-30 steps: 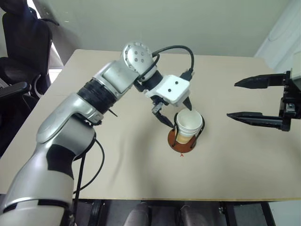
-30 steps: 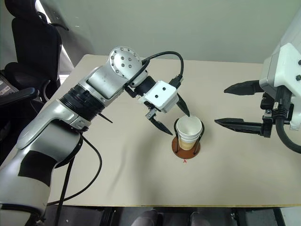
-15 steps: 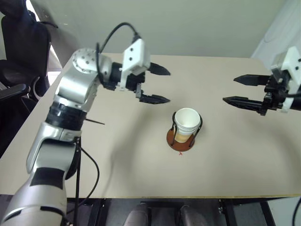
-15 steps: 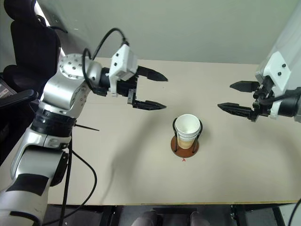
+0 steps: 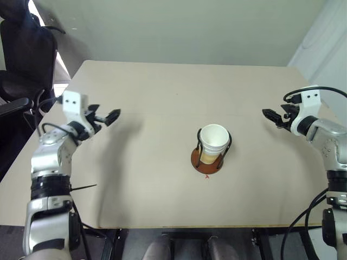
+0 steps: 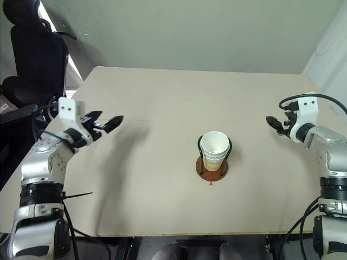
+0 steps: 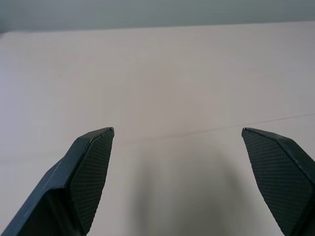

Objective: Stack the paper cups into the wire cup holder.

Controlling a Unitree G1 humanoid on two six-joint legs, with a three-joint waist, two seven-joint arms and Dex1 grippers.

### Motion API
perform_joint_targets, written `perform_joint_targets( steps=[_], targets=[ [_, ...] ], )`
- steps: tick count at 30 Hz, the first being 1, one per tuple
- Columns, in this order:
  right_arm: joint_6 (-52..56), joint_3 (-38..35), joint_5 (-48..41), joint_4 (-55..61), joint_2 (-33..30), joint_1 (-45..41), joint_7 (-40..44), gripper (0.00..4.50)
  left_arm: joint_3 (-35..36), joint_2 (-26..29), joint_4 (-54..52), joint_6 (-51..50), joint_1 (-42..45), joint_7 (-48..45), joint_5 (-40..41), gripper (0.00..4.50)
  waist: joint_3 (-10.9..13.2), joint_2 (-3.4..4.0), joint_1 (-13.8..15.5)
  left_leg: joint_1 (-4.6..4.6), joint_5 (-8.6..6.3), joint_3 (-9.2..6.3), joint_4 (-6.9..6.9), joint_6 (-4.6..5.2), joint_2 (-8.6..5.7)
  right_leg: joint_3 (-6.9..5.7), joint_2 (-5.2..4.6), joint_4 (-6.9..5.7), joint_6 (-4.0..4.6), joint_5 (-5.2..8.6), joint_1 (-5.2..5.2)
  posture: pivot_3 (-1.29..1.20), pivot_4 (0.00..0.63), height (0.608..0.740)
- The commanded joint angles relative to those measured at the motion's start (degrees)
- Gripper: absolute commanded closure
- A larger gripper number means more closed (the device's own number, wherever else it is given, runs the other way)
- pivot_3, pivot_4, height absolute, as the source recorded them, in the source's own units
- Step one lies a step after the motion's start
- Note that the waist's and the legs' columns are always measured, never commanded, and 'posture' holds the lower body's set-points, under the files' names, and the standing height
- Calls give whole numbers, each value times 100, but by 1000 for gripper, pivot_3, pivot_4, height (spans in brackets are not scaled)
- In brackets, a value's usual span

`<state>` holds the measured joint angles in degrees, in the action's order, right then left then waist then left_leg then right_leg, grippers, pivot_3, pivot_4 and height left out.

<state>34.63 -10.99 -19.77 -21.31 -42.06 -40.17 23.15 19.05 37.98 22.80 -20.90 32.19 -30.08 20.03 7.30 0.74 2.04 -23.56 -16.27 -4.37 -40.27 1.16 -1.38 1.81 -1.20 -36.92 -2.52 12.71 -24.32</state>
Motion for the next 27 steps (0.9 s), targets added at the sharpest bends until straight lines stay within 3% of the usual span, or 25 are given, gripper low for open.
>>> perform_joint_targets(
  steps=[1, 13, 27],
  targets=[
    [-300, -530, 181, -660, -26, -221, -571, 705, 331, -30, -185, 264, -273, 282, -9, 40, 0, 0, 30, 0, 0, 0, 1, -1, 0, 0, 0, -1, 2, 0, 0, 0, 150, 740],
    [-828, -935, 505, -1431, 179, 0, -1496, 705, 767, -91, 266, 564, -829, 644, 38, 40, 0, 0, 38, 16, 12, 0, 24, -34, 3, -1, 2, -13, 30, -10, 1, 0, 150, 740],
    [-1664, -1144, 687, -1936, 898, 668, -2012, 705, 1057, -202, 972, 1136, -1354, 951, 61, 40, 0, 0, 26, 30, 6, -3, 28, -44, 4, -1, 3, -14, 37, -14, 11, 0, 150, 740]
  ],
)
